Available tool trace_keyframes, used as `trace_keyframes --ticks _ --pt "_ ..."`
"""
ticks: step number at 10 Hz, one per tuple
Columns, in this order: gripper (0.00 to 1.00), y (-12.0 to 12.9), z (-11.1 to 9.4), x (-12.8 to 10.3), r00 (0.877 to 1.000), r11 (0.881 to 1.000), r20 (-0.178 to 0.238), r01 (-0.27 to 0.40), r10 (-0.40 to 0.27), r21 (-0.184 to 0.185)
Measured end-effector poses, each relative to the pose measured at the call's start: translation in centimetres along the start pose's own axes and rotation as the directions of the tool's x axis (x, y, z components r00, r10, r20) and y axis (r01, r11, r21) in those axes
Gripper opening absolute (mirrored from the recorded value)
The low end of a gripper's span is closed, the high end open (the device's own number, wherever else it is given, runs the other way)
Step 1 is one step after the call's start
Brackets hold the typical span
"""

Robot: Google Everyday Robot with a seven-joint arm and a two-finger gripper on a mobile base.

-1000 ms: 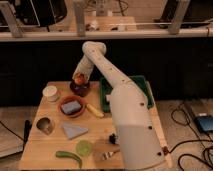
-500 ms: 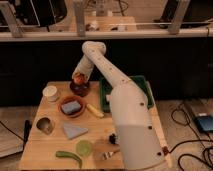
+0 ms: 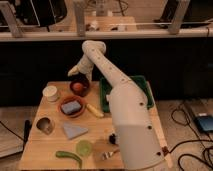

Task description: Place apple in purple bowl

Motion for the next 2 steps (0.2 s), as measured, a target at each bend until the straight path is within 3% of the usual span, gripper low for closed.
trace_keyframes --ticks 2 --pt "0.8 0.03 -0.28 0.06 1.0 1.0 -0.005 0.004 -0.004 0.003"
